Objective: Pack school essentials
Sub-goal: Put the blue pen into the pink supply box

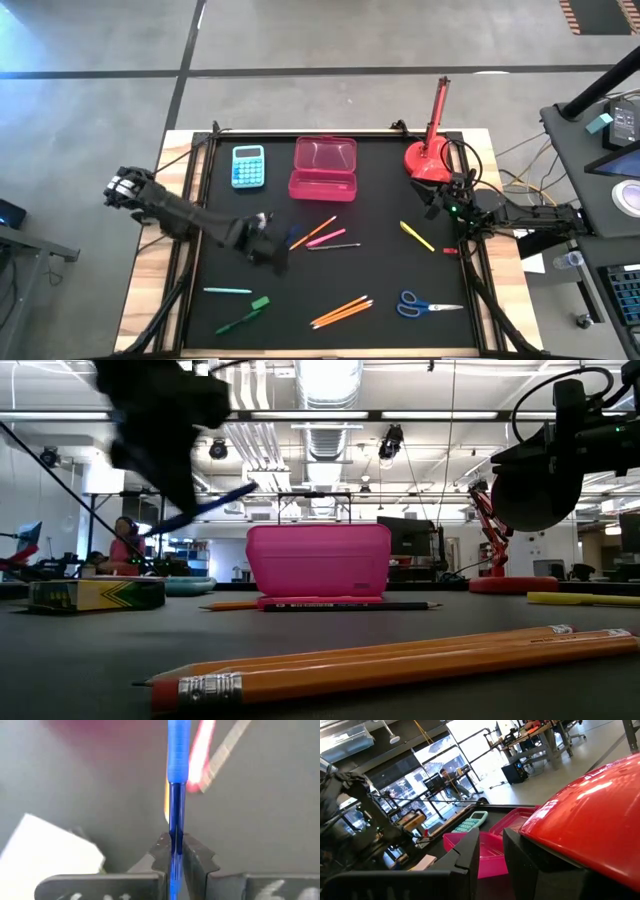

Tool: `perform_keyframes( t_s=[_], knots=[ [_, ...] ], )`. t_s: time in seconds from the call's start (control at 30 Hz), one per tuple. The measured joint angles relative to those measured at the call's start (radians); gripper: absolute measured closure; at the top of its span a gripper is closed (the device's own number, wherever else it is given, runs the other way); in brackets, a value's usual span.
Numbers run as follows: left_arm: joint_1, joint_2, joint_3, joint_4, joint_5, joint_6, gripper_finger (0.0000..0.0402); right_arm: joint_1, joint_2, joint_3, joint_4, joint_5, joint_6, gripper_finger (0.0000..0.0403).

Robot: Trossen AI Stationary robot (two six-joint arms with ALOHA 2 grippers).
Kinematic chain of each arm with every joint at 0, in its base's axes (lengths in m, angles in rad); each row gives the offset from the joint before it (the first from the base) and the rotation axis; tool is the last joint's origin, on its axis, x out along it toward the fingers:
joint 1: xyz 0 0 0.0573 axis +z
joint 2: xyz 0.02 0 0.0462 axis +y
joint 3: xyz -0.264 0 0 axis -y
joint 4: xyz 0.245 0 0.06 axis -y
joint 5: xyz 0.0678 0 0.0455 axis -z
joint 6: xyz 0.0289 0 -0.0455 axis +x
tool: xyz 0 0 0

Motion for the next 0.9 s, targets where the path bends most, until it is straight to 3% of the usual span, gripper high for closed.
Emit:
perform_keyframes(
  t_s=[0.2,0.43,0.73,0.9],
  knots=[
    [0.247,-0.006,0.095,0.043,-0.076,0.416,0.0393,0.0,0.0,0.0,0.0,0.0,0.0,0.0323],
    [0.432,0.007,0.174,0.313,-0.147,0.854,0.0393,0.0,0.0,0.0,-0.001,0.0,0.0,0.0323],
    [0.552,0.177,0.17,0.442,-0.135,0.989,0.0393,0.0,0.0,0.0,-0.002,0.0,0.0,0.0323],
    [0.561,0.258,0.17,0.465,-0.016,0.99,0.0393,0.0,0.0,0.0,-0.001,0.0,0.0,0.0323]
  ],
)
